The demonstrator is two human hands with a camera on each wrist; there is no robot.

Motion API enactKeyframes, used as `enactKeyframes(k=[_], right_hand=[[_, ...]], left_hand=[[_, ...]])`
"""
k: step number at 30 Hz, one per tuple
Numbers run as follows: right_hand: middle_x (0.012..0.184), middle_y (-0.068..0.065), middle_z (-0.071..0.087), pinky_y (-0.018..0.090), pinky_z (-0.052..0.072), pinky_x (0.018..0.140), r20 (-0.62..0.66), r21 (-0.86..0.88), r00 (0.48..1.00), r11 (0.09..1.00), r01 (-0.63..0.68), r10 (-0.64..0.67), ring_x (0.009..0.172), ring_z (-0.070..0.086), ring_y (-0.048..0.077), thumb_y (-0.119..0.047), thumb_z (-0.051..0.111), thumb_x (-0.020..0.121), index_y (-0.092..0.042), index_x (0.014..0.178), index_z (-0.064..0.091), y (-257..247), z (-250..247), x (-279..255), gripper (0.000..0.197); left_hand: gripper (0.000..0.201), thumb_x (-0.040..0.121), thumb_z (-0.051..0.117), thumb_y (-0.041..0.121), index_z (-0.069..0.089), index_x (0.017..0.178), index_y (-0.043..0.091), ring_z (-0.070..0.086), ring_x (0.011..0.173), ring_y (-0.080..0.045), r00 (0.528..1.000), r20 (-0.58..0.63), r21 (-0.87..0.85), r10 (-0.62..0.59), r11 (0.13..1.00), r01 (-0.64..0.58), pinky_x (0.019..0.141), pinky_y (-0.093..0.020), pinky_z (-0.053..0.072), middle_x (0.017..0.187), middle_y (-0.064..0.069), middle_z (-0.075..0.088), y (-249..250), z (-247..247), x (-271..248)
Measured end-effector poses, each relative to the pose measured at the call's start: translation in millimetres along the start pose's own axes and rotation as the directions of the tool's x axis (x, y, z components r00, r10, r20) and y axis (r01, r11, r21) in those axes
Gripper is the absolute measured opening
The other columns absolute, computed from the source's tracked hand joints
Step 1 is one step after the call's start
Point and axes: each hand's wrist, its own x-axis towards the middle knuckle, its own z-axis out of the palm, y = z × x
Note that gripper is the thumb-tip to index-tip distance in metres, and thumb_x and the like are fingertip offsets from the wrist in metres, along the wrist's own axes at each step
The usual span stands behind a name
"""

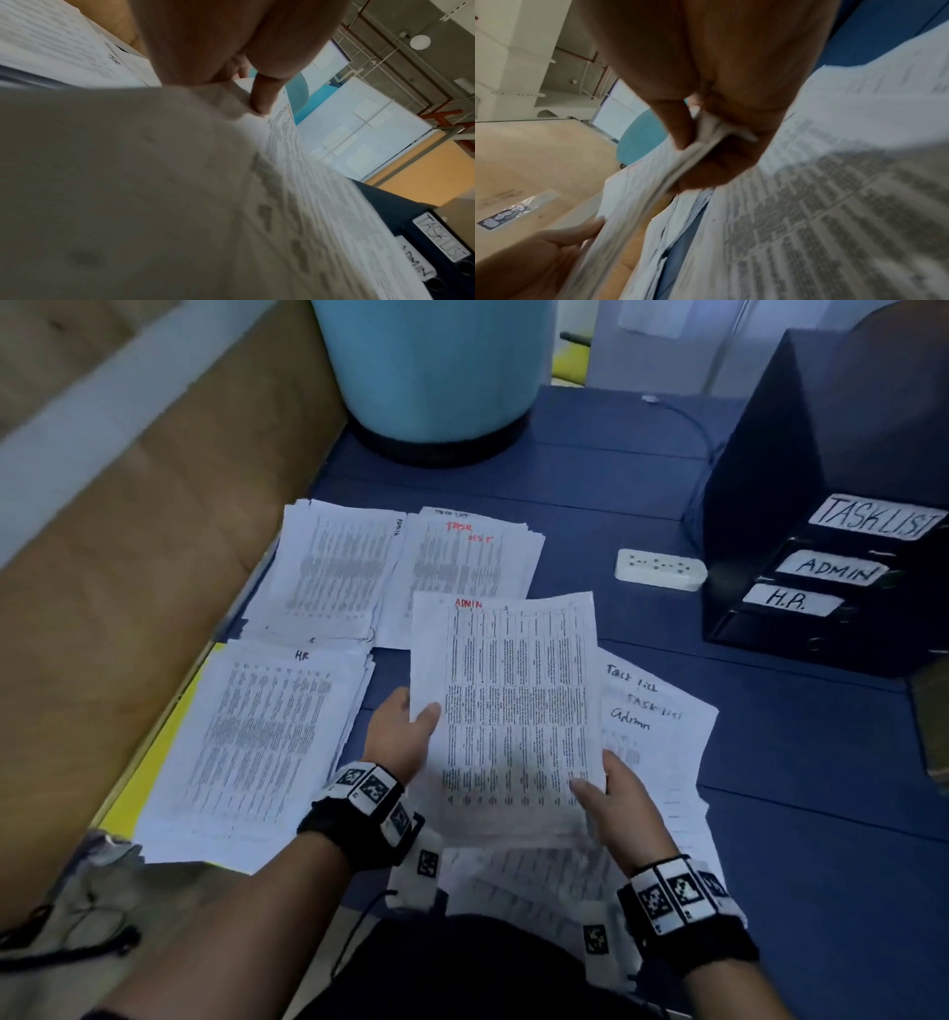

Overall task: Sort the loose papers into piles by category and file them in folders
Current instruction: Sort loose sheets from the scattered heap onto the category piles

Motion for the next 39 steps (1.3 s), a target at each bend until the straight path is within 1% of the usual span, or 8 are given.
enactKeyframes(k=[4,8,12,17,22,26,31,39], right_hand=[[0.139,-0.007,0.055,0.045,0.04,0.109,-0.082,0.04,0.996,0.998,-0.042,0.045,0.128,0.051,0.015,-0.047,0.056,0.086,-0.024,0.14,0.045,-18.2,27.8,24.4,0.06],[0.095,0.013,0.073,0.036,0.049,0.064,0.159,0.124,0.984,0.987,-0.097,0.077,0.078,0.07,0.031,-0.016,0.049,0.1,-0.021,0.12,0.054,-60.1,68.3,35.4,0.021],[0.061,0.006,0.066,0.026,0.036,0.046,0.156,0.088,0.987,0.994,-0.059,0.045,0.042,0.054,0.016,0.001,0.043,0.099,-0.012,0.114,0.054,-97.9,123.5,71.3,0.023],[0.065,0.01,0.059,0.023,0.032,0.043,0.077,0.083,0.996,0.995,-0.056,0.049,0.039,0.044,0.015,-0.003,0.043,0.099,-0.011,0.106,0.051,-141.6,196.7,146.1,0.013],[0.067,0.011,0.051,0.017,0.034,0.035,0.041,0.087,0.982,0.978,-0.187,0.184,0.036,0.045,0.015,-0.008,0.039,0.101,-0.012,0.096,0.045,-179.2,261.8,212.5,0.009],[0.082,0.012,0.058,0.024,0.05,0.052,0.035,0.028,0.982,0.982,-0.189,0.188,0.058,0.058,0.021,-0.013,0.05,0.098,-0.013,0.101,0.041,-181.2,296.0,234.8,0.01],[0.082,0.01,0.06,0.028,0.054,0.057,0.03,-0.028,0.983,0.984,-0.178,0.179,0.061,0.06,0.023,-0.027,0.057,0.096,-0.02,0.088,0.045,-166.0,283.2,216.7,0.016],[0.079,0.006,0.064,0.027,0.04,0.05,-0.052,-0.093,0.986,0.982,-0.165,0.161,0.053,0.058,0.021,-0.027,0.061,0.094,-0.01,0.086,0.054,-108.7,160.3,121.8,0.02]], left_hand=[[0.029,0.083,0.059,0.021,0.055,0.109,0.008,0.06,0.098,-0.023,0.992,0.115,0.023,0.048,0.998,-0.051,0.08,-0.028,0.043,0.106,-0.006,0.063,-18.5,-24.4,20.8],[0.016,0.087,0.056,0.006,0.055,0.103,0.008,0.06,0.081,-0.021,0.997,-0.067,-0.022,-0.034,0.999,0.032,0.061,-0.024,0.044,0.092,-0.005,0.064,-34.2,-65.8,51.4],[0.021,0.089,0.057,0.008,0.052,0.107,0.016,0.063,0.081,-0.021,0.986,-0.101,-0.205,-0.13,0.973,0.107,0.067,-0.031,0.051,0.094,-0.005,0.067,-58.4,-118.5,86.5],[0.026,0.097,0.05,0.009,0.043,0.12,0.019,0.064,0.077,-0.024,0.956,-0.114,-0.497,-0.271,0.849,0.181,0.057,-0.034,0.056,0.101,-0.004,0.06,-91.4,-175.2,107.6],[0.024,0.098,0.048,0.006,0.046,0.118,0.019,0.068,0.079,-0.025,0.945,-0.119,-0.468,-0.306,0.856,0.218,0.063,-0.036,0.055,0.104,-0.005,0.066,-126.0,-215.2,103.7],[0.024,0.098,0.047,0.005,0.047,0.119,0.018,0.068,0.081,-0.024,0.943,-0.09,-0.434,-0.319,0.865,0.251,0.065,-0.036,0.054,0.103,-0.005,0.066,-142.2,-229.2,96.5],[0.022,0.098,0.047,0.003,0.051,0.115,0.016,0.067,0.083,-0.024,0.97,-0.038,-0.358,-0.24,0.91,0.211,0.065,-0.034,0.053,0.102,-0.002,0.065,-133.5,-219.4,94.6],[0.03,0.091,0.049,-0.007,0.055,0.093,0.023,0.061,0.075,-0.021,0.979,0.2,-0.311,-0.043,0.945,0.105,0.059,-0.025,0.046,0.095,-0.005,0.063,-82.8,-128.9,100.7]])
